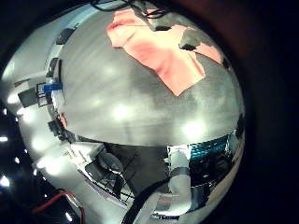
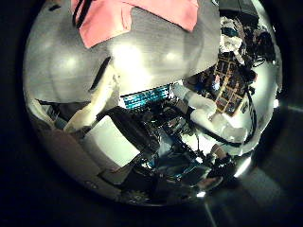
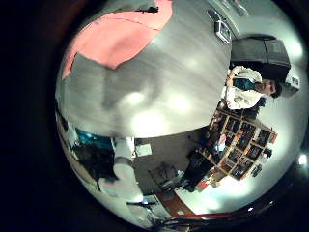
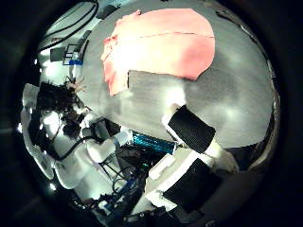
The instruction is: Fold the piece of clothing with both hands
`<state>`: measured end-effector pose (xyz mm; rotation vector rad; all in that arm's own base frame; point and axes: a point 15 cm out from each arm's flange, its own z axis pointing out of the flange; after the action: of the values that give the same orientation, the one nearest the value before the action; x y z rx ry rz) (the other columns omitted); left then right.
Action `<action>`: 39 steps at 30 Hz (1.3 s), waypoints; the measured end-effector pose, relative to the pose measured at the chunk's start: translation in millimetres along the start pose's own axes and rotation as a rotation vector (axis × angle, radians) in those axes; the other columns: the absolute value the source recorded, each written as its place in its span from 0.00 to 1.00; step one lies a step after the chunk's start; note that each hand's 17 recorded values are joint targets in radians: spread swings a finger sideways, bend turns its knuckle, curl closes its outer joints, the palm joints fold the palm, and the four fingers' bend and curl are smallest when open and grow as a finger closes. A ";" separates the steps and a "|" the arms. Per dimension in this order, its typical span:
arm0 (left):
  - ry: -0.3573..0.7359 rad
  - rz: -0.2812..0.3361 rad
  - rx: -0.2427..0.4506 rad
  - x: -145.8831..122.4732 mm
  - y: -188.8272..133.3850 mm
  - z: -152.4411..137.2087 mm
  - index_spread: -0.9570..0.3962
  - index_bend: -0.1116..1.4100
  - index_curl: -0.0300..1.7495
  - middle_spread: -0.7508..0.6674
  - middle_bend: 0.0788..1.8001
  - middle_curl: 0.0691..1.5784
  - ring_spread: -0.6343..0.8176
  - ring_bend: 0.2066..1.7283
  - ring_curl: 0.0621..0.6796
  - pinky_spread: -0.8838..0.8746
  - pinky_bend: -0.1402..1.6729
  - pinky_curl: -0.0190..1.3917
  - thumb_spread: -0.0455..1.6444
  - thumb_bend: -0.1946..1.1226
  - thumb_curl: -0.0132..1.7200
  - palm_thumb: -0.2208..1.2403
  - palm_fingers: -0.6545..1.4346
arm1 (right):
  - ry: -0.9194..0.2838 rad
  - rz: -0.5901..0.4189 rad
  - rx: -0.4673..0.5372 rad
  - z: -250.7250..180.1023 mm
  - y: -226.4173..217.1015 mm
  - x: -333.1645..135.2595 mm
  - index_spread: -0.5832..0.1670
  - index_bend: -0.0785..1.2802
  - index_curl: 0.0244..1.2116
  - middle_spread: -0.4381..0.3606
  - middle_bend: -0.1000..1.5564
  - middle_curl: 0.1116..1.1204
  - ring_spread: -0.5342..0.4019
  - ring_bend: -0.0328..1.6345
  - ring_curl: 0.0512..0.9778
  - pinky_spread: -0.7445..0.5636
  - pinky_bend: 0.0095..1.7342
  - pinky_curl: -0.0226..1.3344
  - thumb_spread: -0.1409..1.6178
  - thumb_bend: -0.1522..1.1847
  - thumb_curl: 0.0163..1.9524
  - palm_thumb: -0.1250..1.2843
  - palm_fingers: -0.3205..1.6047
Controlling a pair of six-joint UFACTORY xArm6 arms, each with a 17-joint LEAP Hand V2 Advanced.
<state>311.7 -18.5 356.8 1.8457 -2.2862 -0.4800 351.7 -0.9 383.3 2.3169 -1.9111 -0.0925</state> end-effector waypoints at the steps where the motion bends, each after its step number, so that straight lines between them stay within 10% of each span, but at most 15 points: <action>1: 0.001 -0.004 0.002 -1.2 0.8 -1.6 0.60 0.20 0.36 0.55 0.07 0.26 0.53 0.26 0.19 0.62 0.21 0.24 0.74 0.14 0.21 0.53 0.49 | 0.000 -0.003 -0.002 0.4 0.1 0.2 0.30 0.18 0.23 0.54 0.28 0.27 0.59 0.39 0.17 0.77 0.33 0.16 0.84 0.11 0.17 0.50 0.33; 16: -0.020 0.022 0.018 1.3 -11.4 -2.3 0.61 0.19 0.34 0.56 0.06 0.25 0.54 0.26 0.20 0.62 0.21 0.25 0.74 0.13 0.21 0.53 0.47 | -0.002 0.006 -0.011 2.7 6.4 4.7 0.29 0.18 0.23 0.54 0.28 0.27 0.61 0.38 0.17 0.78 0.33 0.15 0.84 0.11 0.17 0.50 0.33; 20: -0.038 0.031 0.062 -12.1 -42.0 6.3 0.66 0.14 0.30 0.61 0.04 0.23 0.56 0.30 0.24 0.63 0.26 0.28 0.70 0.09 0.18 0.40 0.40 | -0.023 0.042 -0.044 5.9 17.2 13.0 0.30 0.18 0.23 0.54 0.28 0.27 0.61 0.38 0.17 0.78 0.33 0.15 0.84 0.11 0.17 0.50 0.33; 39: -0.023 0.135 0.144 -24.8 -156.2 136.5 0.72 0.14 0.17 0.83 0.06 0.16 0.80 0.25 0.21 0.77 0.30 0.26 0.54 0.12 0.19 0.22 0.26 | -0.014 0.120 -0.069 7.3 25.6 13.3 0.31 0.18 0.24 0.54 0.27 0.27 0.61 0.38 0.18 0.79 0.32 0.14 0.85 0.10 0.17 0.49 0.33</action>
<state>416.6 -3.5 176.8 1.7395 -2.5002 -0.3260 328.4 -19.2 380.3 2.1586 -2.0151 -0.1590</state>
